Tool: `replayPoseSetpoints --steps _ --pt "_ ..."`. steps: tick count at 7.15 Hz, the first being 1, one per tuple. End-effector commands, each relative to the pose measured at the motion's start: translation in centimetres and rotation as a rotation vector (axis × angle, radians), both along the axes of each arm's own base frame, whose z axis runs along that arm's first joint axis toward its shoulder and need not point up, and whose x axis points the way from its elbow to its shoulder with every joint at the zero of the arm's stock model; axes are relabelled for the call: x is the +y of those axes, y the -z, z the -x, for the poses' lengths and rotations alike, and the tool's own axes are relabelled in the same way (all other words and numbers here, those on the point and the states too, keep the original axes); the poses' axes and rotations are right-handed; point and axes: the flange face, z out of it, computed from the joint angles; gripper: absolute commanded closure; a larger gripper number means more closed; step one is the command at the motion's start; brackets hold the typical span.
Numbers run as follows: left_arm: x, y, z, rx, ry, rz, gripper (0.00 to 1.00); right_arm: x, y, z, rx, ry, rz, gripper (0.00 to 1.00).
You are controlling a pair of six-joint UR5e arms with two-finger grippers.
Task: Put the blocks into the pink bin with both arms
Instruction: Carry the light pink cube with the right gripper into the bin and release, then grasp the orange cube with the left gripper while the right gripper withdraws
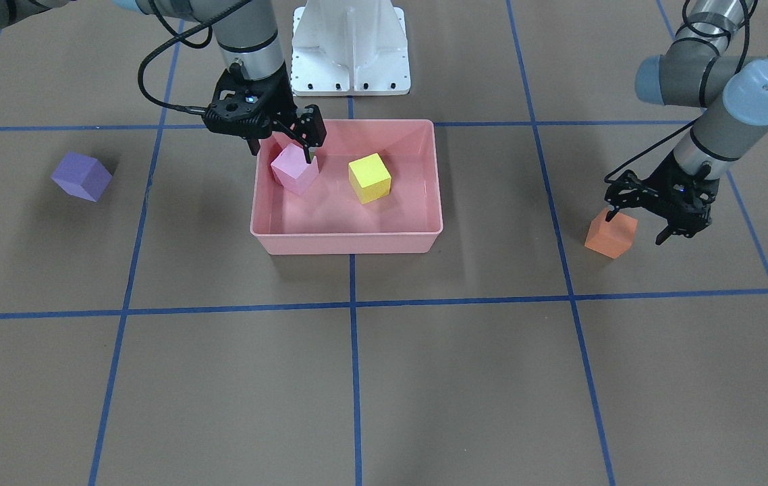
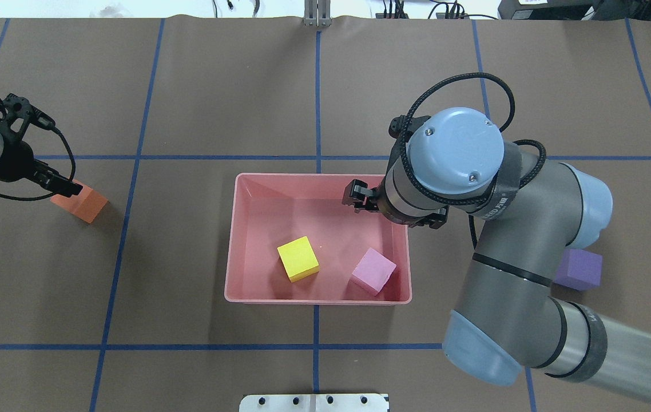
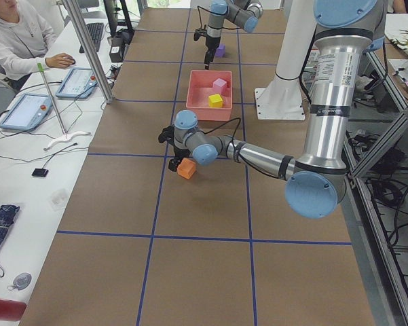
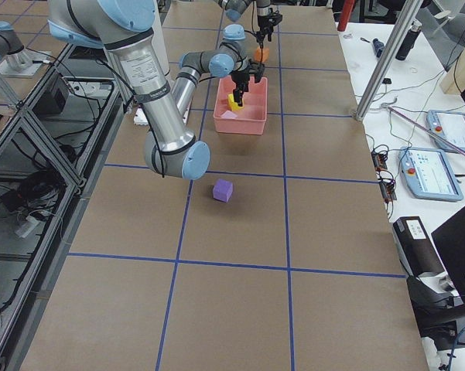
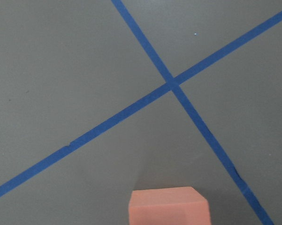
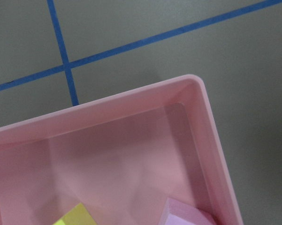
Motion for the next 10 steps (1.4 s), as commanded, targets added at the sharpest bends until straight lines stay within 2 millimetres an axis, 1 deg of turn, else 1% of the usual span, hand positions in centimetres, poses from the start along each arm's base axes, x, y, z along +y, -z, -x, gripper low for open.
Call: replayPoseSetpoints --steps 1,3,5,7,9,10 --pt "-0.2 -1.0 -0.8 0.024 0.051 0.02 0.0 -0.5 -0.5 -1.1 -0.002 0.01 0.003 0.01" --pt "-0.2 -0.8 -0.9 0.026 0.046 0.027 0.0 -0.5 -1.1 -1.2 0.007 0.008 0.008 0.01" --pt "0.4 -0.8 -1.2 0.058 0.026 0.073 0.0 -0.5 -1.3 -1.1 0.009 0.008 0.01 0.01" --pt "1.0 -1.0 -2.1 0.053 0.013 0.075 0.0 -0.5 -1.4 -1.1 0.009 0.008 0.01 0.01" --pt "1.7 -1.8 -3.4 0.039 -0.002 0.088 0.0 -0.6 -2.3 -1.3 0.024 0.027 -0.006 0.01" --pt "1.7 -2.2 -3.9 0.012 0.015 0.073 0.0 -0.9 -2.7 -1.6 0.034 0.06 -0.047 0.01"
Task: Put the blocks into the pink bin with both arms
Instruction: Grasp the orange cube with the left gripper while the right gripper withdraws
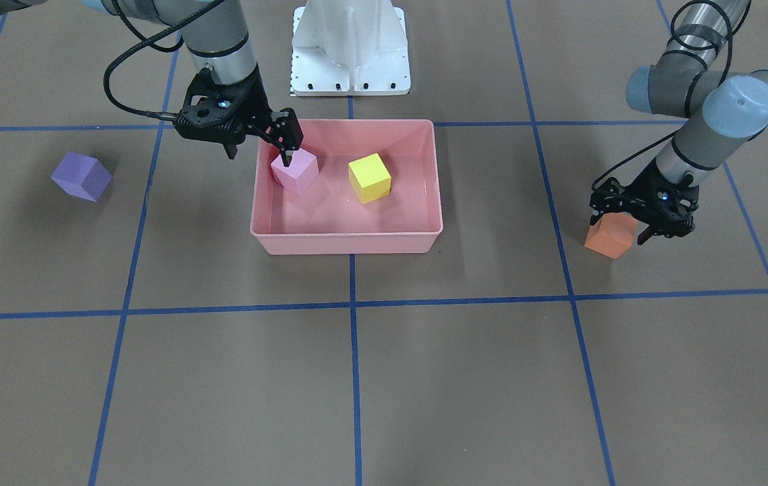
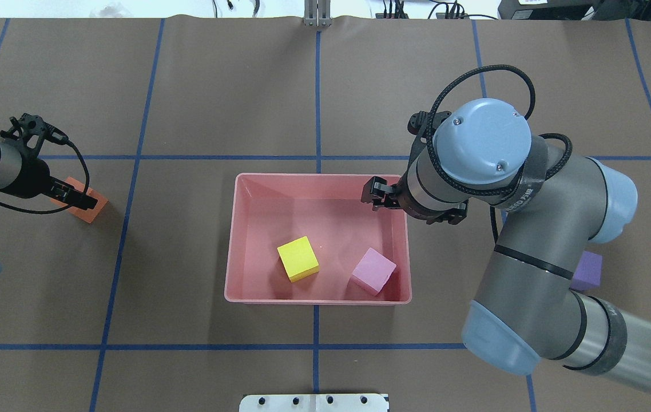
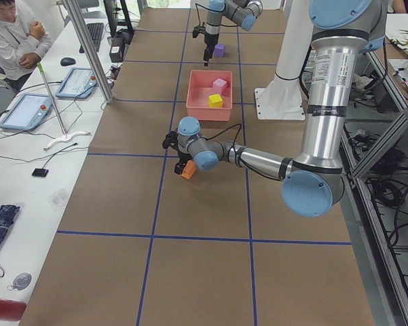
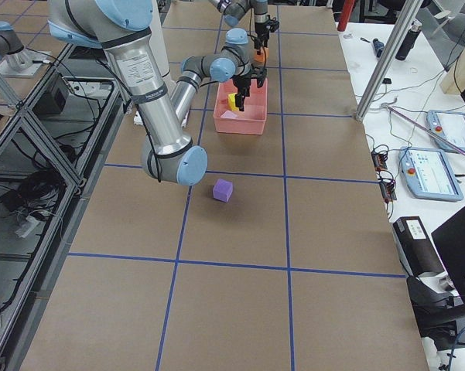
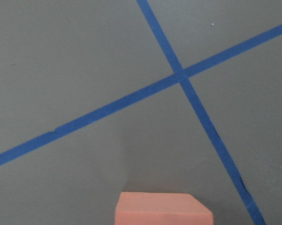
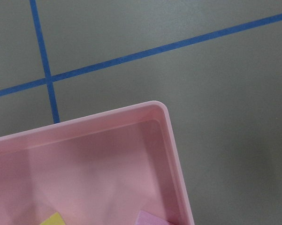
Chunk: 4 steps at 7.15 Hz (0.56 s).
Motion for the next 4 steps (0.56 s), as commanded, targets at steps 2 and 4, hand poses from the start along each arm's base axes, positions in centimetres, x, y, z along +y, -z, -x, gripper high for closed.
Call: replayPoseSetpoints --steps 2,4 --pt "-0.1 -1.5 -1.4 -0.058 0.029 -0.015 0.0 -3.4 -1.4 -4.3 0.001 0.077 -0.058 0.01" --pt "-0.2 -1.3 -1.4 -0.058 0.027 -0.023 0.4 -5.5 -4.4 -9.3 0.017 0.138 -0.095 0.01"
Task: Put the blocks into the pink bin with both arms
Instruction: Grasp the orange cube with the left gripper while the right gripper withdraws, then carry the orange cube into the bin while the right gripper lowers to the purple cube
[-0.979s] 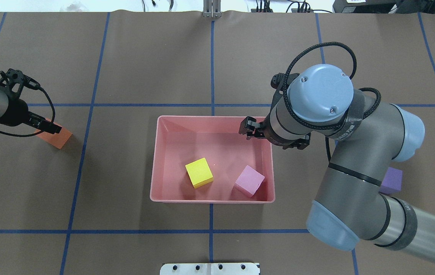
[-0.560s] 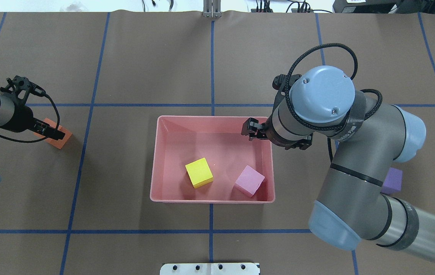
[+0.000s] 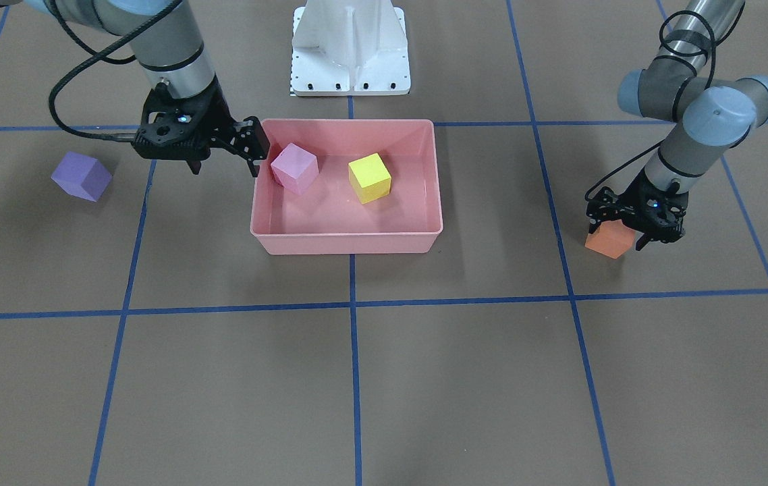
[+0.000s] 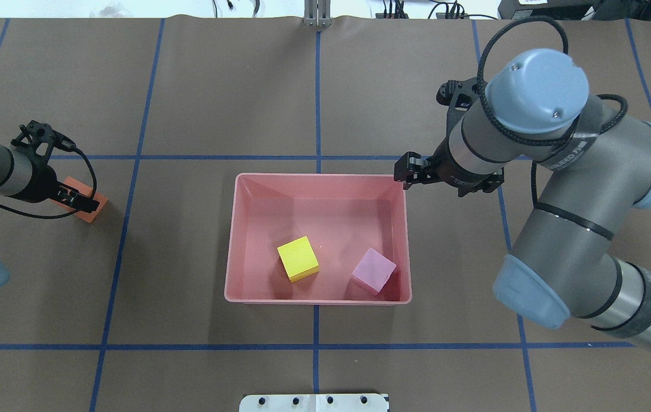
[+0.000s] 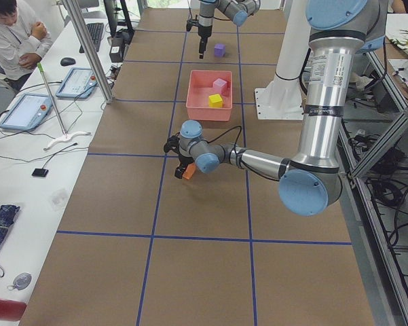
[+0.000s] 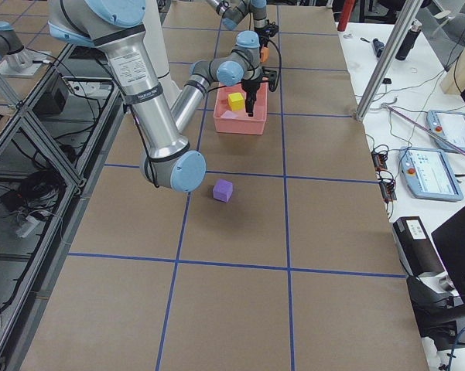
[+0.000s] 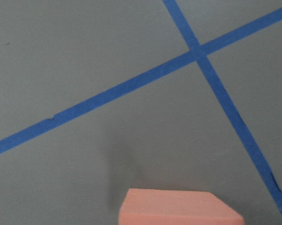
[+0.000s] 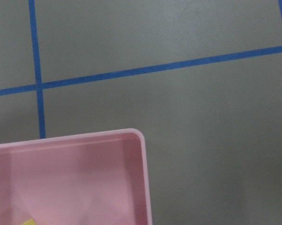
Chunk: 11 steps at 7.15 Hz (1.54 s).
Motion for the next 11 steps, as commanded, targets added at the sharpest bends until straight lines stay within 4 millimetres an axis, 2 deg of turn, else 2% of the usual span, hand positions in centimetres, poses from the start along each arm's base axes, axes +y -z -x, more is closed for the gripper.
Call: replayPoseSetpoints --steps 1,2,3,4,5,6,7,8,10,11 --pt "0.0 0.5 -0.1 0.002 -0.005 -0.016 0.62 -2.3 -3.5 -5.6 0.019 0.065 -0.041 0.01" --pt "0.1 1.8 0.1 0.02 -0.01 -0.026 0.77 -3.1 -5.9 -8.1 0.042 0.106 -0.068 0.01" --pt "0.6 3.6 0.1 0.055 -0.032 -0.029 0.77 -3.7 -9.1 -10.9 0.075 0.158 -0.094 0.01" --pt "1.3 5.9 0.2 0.087 -0.065 0.001 0.77 -3.4 -12.3 -12.6 0.112 0.201 -0.105 0.01" --pt "1.5 10.1 0.3 0.092 -0.066 0.008 0.76 -2.6 -15.1 -13.2 0.118 0.214 -0.118 0.01" --pt "1.7 16.0 0.5 0.082 -0.056 0.034 0.75 -1.6 -19.3 -13.9 0.093 0.205 -0.152 0.01" --pt "1.7 22.1 0.4 0.099 -0.008 0.096 0.74 -0.7 -22.4 -14.5 0.069 0.2 -0.184 0.01" --pt "1.5 27.4 -1.0 0.149 0.046 0.153 0.71 -0.4 -23.6 -14.7 0.069 0.185 -0.167 0.01" --pt "5.2 34.0 -9.5 0.229 0.022 0.262 0.66 -0.2 -24.5 -14.8 0.077 0.165 -0.132 0.01" --pt "5.2 37.0 -11.9 0.256 0.036 0.29 0.53 -0.1 -24.4 -14.9 0.076 0.166 -0.135 0.01"
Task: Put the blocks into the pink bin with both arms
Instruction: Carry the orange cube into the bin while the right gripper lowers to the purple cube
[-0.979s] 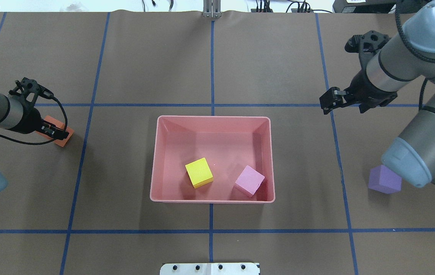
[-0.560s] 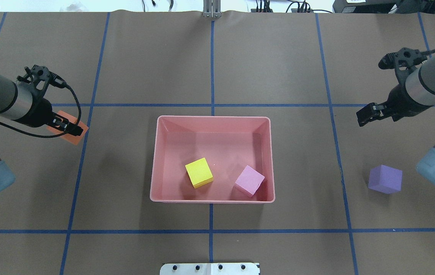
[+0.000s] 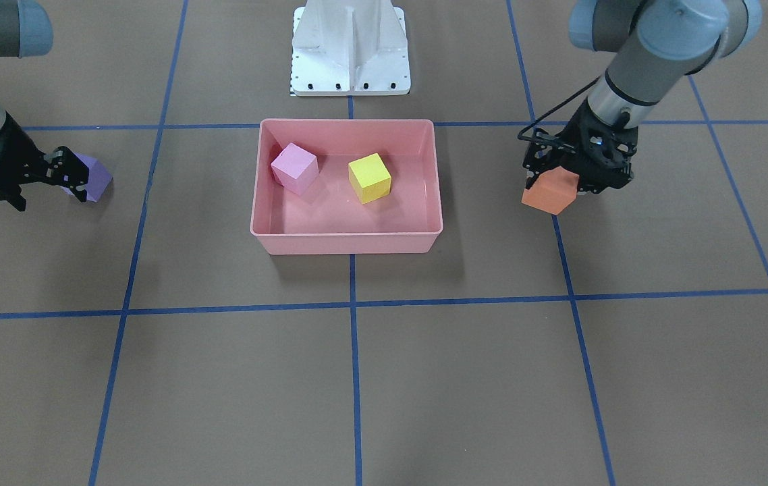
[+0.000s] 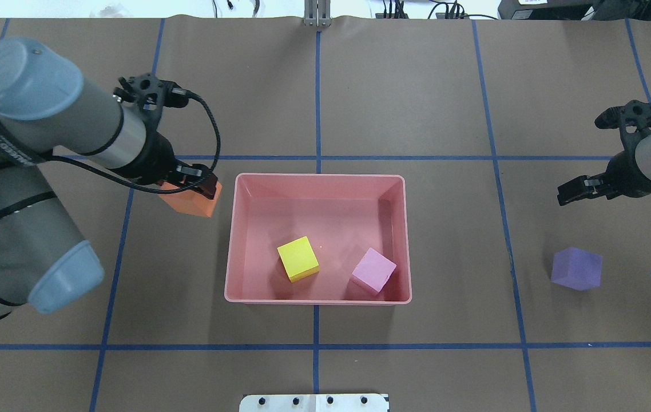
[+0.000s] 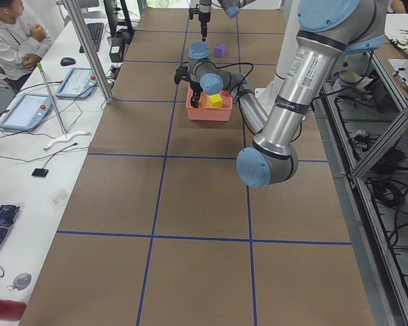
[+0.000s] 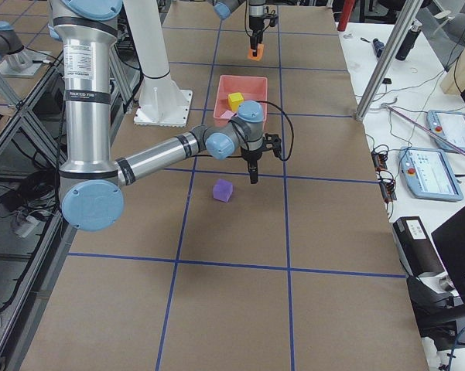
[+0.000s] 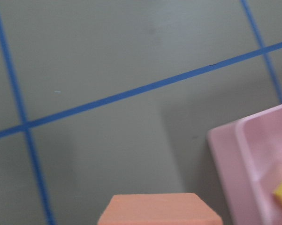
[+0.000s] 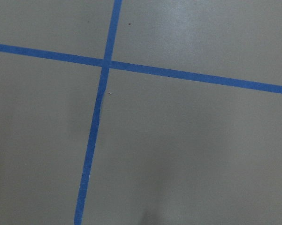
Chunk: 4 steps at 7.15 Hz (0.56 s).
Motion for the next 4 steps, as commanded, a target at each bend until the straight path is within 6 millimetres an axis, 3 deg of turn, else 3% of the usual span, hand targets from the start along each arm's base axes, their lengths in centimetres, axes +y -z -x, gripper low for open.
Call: replayPoseSetpoints --steps 1,2,3,4 --pt "2.4 5.2 -6.7 0.029 0.028 0.049 0.08 0.3 -0.5 -0.1 0.002 -0.003 0.011 0.01" --pt "3.4 6.5 -9.0 0.03 0.098 0.098 0.0 0.8 -0.9 -0.4 0.003 -0.038 0.052 0.0" --pt "3.6 7.9 -9.6 0.051 0.131 0.149 0.0 1.8 0.6 0.9 -0.042 -0.119 0.119 0.0" --pt "3.7 8.1 -9.5 0.056 0.132 0.15 0.0 3.9 -0.4 1.4 -0.096 -0.181 0.16 0.01"
